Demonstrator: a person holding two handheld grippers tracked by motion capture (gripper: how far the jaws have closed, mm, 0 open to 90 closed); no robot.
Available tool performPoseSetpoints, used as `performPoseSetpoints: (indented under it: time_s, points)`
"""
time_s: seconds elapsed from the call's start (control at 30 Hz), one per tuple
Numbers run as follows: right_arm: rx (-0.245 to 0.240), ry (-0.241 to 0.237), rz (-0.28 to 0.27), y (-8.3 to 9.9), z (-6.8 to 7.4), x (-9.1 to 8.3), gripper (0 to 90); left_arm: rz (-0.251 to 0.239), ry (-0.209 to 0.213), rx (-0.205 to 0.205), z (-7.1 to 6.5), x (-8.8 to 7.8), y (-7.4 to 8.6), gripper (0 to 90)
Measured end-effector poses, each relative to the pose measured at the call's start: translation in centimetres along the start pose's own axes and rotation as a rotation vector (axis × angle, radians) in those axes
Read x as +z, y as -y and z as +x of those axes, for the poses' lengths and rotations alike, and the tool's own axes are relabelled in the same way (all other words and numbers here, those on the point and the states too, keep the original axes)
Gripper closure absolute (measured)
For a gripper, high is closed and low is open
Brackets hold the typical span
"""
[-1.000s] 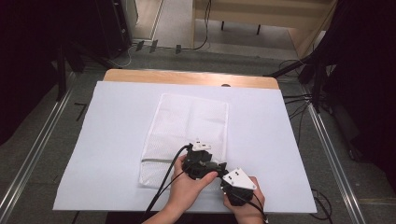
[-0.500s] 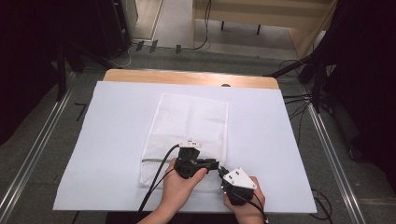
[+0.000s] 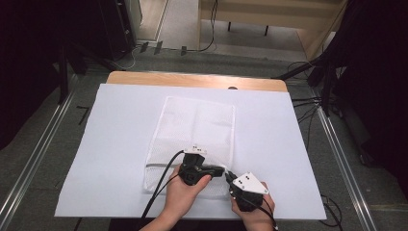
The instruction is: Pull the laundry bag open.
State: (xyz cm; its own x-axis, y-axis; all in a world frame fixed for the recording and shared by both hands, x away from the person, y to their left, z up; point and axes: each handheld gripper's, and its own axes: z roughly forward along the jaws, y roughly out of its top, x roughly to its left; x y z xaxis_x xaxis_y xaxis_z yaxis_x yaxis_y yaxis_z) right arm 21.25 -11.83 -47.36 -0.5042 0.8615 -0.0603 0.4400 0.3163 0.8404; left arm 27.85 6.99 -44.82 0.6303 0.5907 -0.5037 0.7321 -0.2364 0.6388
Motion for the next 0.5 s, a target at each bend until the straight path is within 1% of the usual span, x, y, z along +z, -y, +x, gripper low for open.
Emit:
performPoseSetpoints:
  time_s: [0.03, 0.1, 0.17, 0.27, 0.3, 0.4, 0.47, 0.5]
  points:
    - [0.0, 0.0, 0.0, 0.0, 0.0, 0.0, 87.4, 0.0, 0.0, 0.0, 0.0, 0.0, 0.0, 87.7]
    - [0.017, -0.006, 0.005, -0.09, -0.08, -0.07, 87.8, 0.0, -0.007, 0.013, 0.0, -0.03, 0.05, 87.7]
    - [0.02, -0.011, 0.007, -0.17, -0.14, -0.09, 88.1, 0.0, -0.006, 0.015, 0.01, -0.03, 0.05, 87.7]
    - [0.027, -0.023, 0.01, -0.23, -0.2, -0.13, 88.3, -0.001, -0.008, 0.031, -0.02, -0.07, 0.09, 87.7]
    - [0.026, -0.027, 0.012, -0.26, -0.2, -0.13, 88.4, 0.001, -0.017, 0.042, -0.08, -0.1, 0.13, 87.7]
    - [0.022, -0.024, 0.016, -0.28, -0.15, -0.11, 88.4, 0.006, -0.021, 0.053, -0.01, -0.11, 0.19, 87.8]
    - [0.014, -0.025, 0.023, -0.31, -0.11, -0.03, 88.4, 0.008, -0.018, 0.055, 0.11, -0.06, 0.24, 87.8]
    - [0.02, -0.03, 0.03, -0.34, -0.12, -0.02, 88.4, 0.008, -0.017, 0.058, 0.16, -0.06, 0.27, 87.8]
